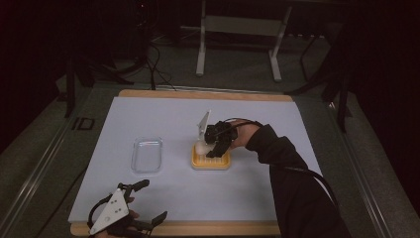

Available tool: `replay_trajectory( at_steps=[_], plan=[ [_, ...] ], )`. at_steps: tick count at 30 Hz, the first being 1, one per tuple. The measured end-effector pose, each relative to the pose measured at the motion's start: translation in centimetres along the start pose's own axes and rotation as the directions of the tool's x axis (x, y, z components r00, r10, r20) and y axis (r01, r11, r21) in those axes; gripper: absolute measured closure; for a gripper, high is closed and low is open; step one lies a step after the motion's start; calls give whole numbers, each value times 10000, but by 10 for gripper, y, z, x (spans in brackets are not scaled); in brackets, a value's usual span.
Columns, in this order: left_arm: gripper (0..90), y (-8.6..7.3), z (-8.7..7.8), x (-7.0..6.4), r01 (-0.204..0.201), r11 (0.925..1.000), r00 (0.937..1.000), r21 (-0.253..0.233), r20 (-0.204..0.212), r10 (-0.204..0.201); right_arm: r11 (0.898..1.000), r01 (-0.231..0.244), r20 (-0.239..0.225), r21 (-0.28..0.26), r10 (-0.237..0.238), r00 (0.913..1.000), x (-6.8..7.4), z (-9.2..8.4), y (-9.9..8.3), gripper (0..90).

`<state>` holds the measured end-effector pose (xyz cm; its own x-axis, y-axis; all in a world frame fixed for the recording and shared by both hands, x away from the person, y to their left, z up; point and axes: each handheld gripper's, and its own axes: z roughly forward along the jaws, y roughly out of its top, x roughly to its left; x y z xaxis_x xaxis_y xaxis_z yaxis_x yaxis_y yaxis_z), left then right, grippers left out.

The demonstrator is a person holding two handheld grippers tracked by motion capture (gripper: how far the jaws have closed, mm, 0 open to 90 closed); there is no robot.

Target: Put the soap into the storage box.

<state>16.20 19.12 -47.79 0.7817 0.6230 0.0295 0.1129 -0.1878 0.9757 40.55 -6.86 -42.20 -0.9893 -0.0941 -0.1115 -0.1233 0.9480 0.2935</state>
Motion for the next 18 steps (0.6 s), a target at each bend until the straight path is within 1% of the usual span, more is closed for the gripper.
replay_trajectory(
  at_steps=[3,4,5,6,9,10,14,18],
  plan=[
    [12,0,0,0,-9,10000,10000,9,-7,9,9996,-94,-1,-259,94,10000,-1,6,-5,499],
    [12,0,0,0,-8,10000,10000,3,-10,8,9996,-116,-43,-241,115,9999,-1,8,-6,498],
    [12,0,0,0,-2,10000,10000,4,-1,2,9997,-41,-50,-234,40,10000,-1,10,-8,498],
    [12,0,0,0,-7,10000,10000,2,0,7,9995,-10,-81,-315,7,10000,-1,12,-10,499],
    [12,0,0,0,-24,10000,10000,20,12,24,9990,-135,-177,-416,128,9998,-2,16,-15,498],
    [11,0,0,0,-28,10000,10000,25,22,28,9989,-59,-142,-472,52,9999,-2,19,-19,498],
    [12,0,1,-1,-29,10000,10000,56,40,29,9984,-82,-246,-565,68,9997,-4,25,-25,498],
    [12,0,1,-1,-38,10000,10000,65,46,38,9989,-90,-290,-466,76,9996,-7,34,-28,498]
  ],
)
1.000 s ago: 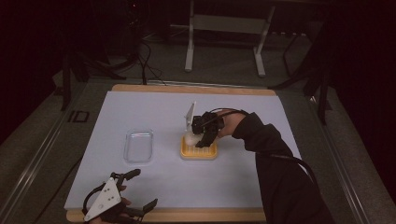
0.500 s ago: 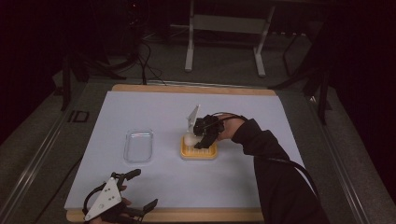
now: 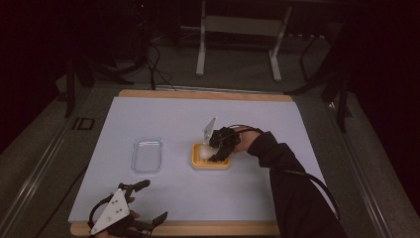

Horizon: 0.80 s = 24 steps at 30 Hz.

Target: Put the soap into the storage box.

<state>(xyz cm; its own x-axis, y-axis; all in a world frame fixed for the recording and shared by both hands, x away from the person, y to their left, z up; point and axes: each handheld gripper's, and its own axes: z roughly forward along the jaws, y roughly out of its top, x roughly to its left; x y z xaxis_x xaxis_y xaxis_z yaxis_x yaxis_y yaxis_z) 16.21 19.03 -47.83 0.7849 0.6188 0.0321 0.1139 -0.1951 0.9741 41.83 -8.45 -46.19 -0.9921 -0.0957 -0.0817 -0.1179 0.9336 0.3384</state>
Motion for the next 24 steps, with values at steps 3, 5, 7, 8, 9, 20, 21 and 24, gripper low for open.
replay_trajectory(
  at_steps=[3,5,7,8,9,20,21,24],
  plan=[
    [12,0,0,0,4,10000,10000,4,1,-4,9999,-99,-35,120,99,9999,-3,7,-2,498],
    [12,0,0,0,-17,10000,10000,9,9,17,9996,-192,-93,204,194,9998,-4,11,-3,498],
    [12,0,-1,0,-33,10000,10000,25,17,33,9995,-158,-106,286,161,9998,-5,14,-3,498],
    [12,0,-1,0,-36,10000,10000,17,21,36,9995,-138,-130,300,142,9998,-6,16,-4,497],
    [11,0,-1,0,-28,10000,10000,13,24,28,9993,-149,-218,343,157,9996,-7,17,-4,497],
    [12,0,-1,0,-29,10000,10000,37,27,29,9994,-177,-168,310,182,9997,-10,26,-5,496],
    [11,0,0,0,-16,10000,10000,14,26,15,9992,-199,-213,339,206,9996,-10,27,-5,496],
    [12,0,0,0,-24,10000,10000,24,34,24,9992,-198,-210,345,206,9996,-11,28,-5,495]
  ],
)
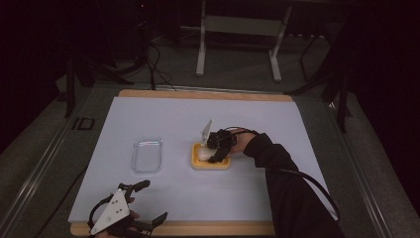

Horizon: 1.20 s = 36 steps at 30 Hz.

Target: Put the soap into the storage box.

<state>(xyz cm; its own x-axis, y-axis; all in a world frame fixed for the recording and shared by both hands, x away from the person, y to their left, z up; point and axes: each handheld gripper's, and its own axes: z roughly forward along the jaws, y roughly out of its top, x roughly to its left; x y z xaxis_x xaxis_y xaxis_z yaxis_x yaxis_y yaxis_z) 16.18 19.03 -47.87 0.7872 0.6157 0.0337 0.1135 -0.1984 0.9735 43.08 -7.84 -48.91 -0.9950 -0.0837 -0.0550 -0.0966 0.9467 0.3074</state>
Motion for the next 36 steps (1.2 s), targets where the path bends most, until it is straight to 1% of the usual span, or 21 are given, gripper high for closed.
replay_trajectory(
  at_steps=[3,4,9,11,15,16,17,20,21,25,27,28,29,32,33,34,35,36],
  plan=[
    [12,0,0,0,-8,10000,10000,16,15,8,10000,30,-31,-35,-30,10000,1,1,0,486],
    [12,0,0,0,-3,10000,10000,17,17,3,10000,16,-144,-91,-18,9999,0,1,0,478],
    [12,0,0,0,-15,10000,10000,27,17,15,9998,5,-137,-221,-8,9999,-1,-3,2,455],
    [12,0,0,0,-7,10000,10000,23,8,7,9997,-102,-161,-210,98,9998,-1,-7,2,452],
    [12,0,1,0,-5,10000,10000,45,3,5,9998,-98,-170,-197,95,9998,-1,-10,3,440],
    [12,0,1,0,-3,10000,10000,34,0,3,9995,-176,-208,-259,171,9996,-1,-13,3,426],
    [12,0,1,0,-10,10000,10000,45,4,10,9996,-192,-220,-208,188,9996,-1,-13,3,420],
    [12,0,1,0,-8,10000,10000,44,0,8,9993,-290,-228,-242,285,9993,0,-16,4,420],
    [12,0,1,0,-8,10000,10000,46,-2,8,9994,-199,-192,-297,193,9996,0,-16,4,418],
    [12,0,1,1,-22,10000,10000,53,9,22,9992,-305,-109,-253,302,9995,1,-20,4,407],
    [12,0,2,0,-18,10000,10000,75,19,18,9993,-278,-70,-261,277,9996,1,-21,4,404],
    [12,0,2,0,-21,10000,10000,80,22,21,9990,-362,0,-278,362,9993,3,-25,4,393],
    [11,0,2,0,-19,10000,10000,76,25,19,9990,-332,55,-314,334,9994,3,-26,3,388],
    [12,0,2,0,-22,10000,10000,84,14,22,9987,-413,92,-301,416,9991,4,-31,3,376],
    [12,0,2,0,-13,10000,10000,80,8,13,9983,-489,115,-327,493,9987,4,-34,3,372],
    [12,0,2,1,-12,10000,10000,78,2,12,9970,-665,92,-385,669,9977,4,-38,2,342],
    [11,0,2,1,-2,10000,10000,82,3,2,9959,-800,186,-415,808,9966,4,-40,1,305],
    [12,0,2,1,1,10000,10000,83,4,-1,9941,-992,315,-448,1007,9944,4,-42,1,298]
  ],
)
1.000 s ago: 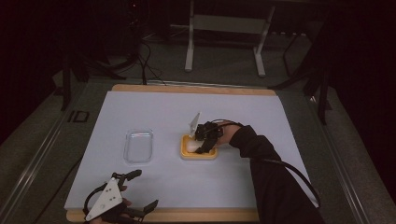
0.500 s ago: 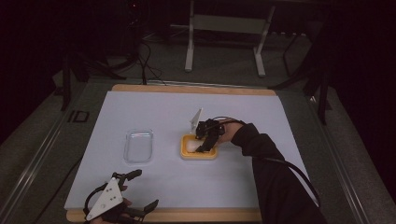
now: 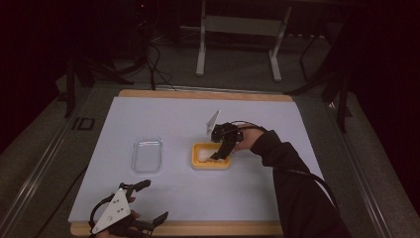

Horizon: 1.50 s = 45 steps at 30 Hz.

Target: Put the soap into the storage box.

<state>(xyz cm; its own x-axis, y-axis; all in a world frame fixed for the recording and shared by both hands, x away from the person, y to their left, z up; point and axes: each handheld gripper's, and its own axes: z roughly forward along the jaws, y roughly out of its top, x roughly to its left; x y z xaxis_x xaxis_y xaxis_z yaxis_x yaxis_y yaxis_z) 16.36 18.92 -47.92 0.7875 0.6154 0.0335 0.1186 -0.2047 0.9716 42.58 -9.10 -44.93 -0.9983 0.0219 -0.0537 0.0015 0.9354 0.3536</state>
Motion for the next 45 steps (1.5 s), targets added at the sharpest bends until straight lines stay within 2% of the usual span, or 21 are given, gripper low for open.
replay_trajectory(
  at_steps=[5,7,9,10,13,14,18,20,23,27,29,31,32,33,34,35,37,40,44,45],
  plan=[
    [11,0,1,0,-4,10000,10000,11,15,4,9978,-654,361,-135,659,9972,-1,-10,-1,235],
    [12,0,1,0,-6,10000,10000,25,20,6,9955,-929,420,-180,936,9947,1,-13,-1,196],
    [11,0,1,0,15,10000,10000,1,26,-15,9947,-1009,436,-192,1017,9939,1,-14,-1,183],
    [11,0,1,0,19,10000,10000,11,35,-19,9924,-1213,330,-206,1219,9920,2,-16,-2,139],
    [11,0,1,0,24,10000,10000,-6,55,-24,9905,-1341,650,-317,1360,9886,5,-18,-3,127],
    [11,0,1,0,2,10000,10000,-2,57,-2,9891,-1381,717,-506,1415,9873,6,-19,-3,126],
    [11,0,1,-1,-8,10000,10000,22,39,8,9803,-1841,687,-709,1889,9796,9,-21,-7,127],
    [11,0,1,-1,-1,10000,10000,14,34,1,9795,-1886,653,-703,1932,9790,10,-21,-8,129],
    [11,0,1,0,-13,10000,10000,37,40,13,9692,-2300,720,-875,2365,9690,13,-24,-15,133],
    [11,0,2,-1,-25,10000,10000,49,38,25,9572,-2667,1114,-1127,2789,9538,16,-27,-24,136],
    [11,0,2,-1,-29,10000,10000,67,24,29,9540,-2716,1183,-1274,2865,9508,18,-30,-29,135],
    [11,0,3,-1,-12,10000,10000,78,26,12,9467,-2886,1316,-1428,3072,9425,20,-33,-34,135],
    [11,0,3,-1,-12,10000,10000,78,26,12,9467,-2886,1316,-1428,3072,9425,20,-33,-34,135],
    [11,1,3,-1,-16,10000,10000,73,32,16,9419,-3020,1400,-1469,3220,9363,20,-35,-36,135],
    [11,1,3,-1,-12,10000,10000,77,35,12,9287,-3335,1521,-1619,3574,9215,21,-37,-42,137],
    [11,1,3,-1,-15,10000,10000,70,38,15,9206,-3520,1550,-1692,3776,9129,21,-39,-44,136],
    [11,1,3,-1,-18,10000,10000,63,46,18,9072,-3749,1470,-1906,4040,9029,23,-40,-50,136],
    [11,1,3,-1,-28,10000,10000,73,49,28,8927,-3983,1732,-2108,4351,8836,27,-43,-58,136],
    [11,1,3,-1,-32,10000,10000,86,64,32,8629,-4342,1859,-2588,4856,8542,32,-47,-69,133],
    [11,1,3,-1,-47,10000,10000,87,66,46,8591,-4391,1862,-2629,4918,8506,34,-48,-72,134]
  ],
)
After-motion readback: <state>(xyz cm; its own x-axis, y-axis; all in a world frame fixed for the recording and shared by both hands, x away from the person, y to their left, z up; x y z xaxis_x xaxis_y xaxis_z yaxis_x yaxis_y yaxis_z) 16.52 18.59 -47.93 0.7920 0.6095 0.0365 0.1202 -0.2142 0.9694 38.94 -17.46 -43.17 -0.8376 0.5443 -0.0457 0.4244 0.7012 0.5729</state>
